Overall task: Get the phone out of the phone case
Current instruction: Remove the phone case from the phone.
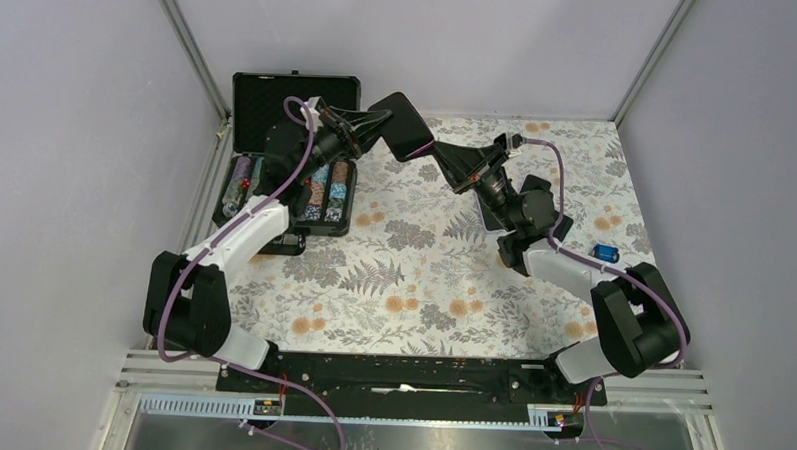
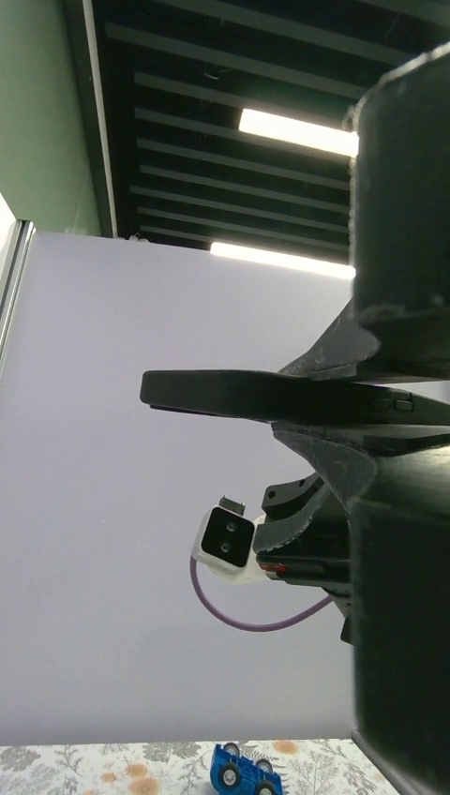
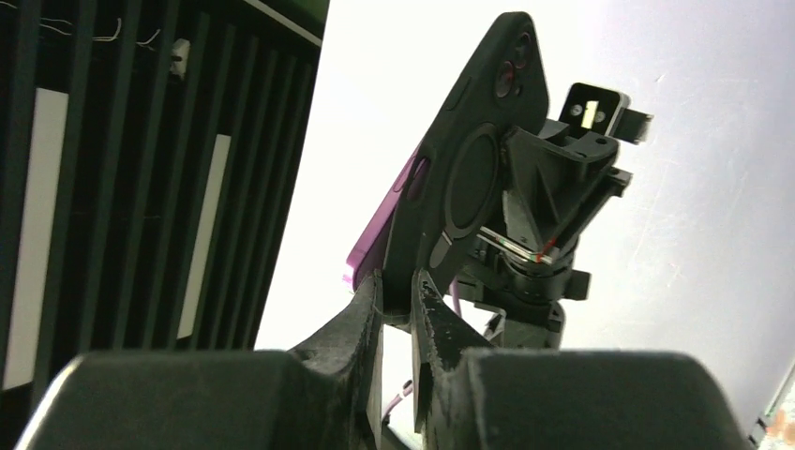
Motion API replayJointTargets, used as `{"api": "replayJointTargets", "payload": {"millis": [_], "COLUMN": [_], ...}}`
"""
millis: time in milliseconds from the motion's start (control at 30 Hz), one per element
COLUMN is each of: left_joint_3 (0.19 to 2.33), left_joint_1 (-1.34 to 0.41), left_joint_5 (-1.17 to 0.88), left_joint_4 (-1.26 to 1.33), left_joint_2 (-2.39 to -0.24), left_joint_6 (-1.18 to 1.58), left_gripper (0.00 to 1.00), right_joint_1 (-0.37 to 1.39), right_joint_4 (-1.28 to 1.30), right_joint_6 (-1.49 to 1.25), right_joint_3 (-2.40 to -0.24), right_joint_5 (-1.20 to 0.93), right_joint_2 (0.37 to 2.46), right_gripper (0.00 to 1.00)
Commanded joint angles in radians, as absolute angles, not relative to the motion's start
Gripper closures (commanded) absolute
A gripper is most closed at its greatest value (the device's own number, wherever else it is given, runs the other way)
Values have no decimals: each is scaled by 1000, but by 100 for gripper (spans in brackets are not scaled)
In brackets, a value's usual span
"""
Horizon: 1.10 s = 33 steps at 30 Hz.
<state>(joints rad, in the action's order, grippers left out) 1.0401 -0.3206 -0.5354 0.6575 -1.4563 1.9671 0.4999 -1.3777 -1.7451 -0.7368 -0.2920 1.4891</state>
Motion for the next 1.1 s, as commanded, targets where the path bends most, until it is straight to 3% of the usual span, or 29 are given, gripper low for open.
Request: {"api": "replayJointTargets", "payload": {"millis": [0,133,400,633,833,1067], "left_joint_3": [1269,1328,1347,1288,1275,1328], "left_joint_1": [-353,-356,-356,-349,-344,-342], "left_joint_5": [-542,-553,-565,-558,-559,-554], "left_joint_4": [774,727,699,667,619,391], "left_joint_2": [-1384,-1388,-1385,-1355,-1341,-1313], "left_joint_6": [2253,2232,2181,2124,2068,1885], "left_gripper": [100,100,100,100,100,100], "right_joint_1": [512,512,509,475,386,347], "right_joint_4": [-1077,-1070,-454,-173,-339,-840], "right_joint_6": [-1581,-1587,-1387,-1290,-1372,-1698], "right_joint_3": [-690,-731,-869,-957,-895,-849], "right_joint_5": [-339,-359,-346,-340,-395,-439], "right_joint_2": [1507,1524,1409,1329,1252,1264], "right_gripper": [100,100,96,67,62,57]}}
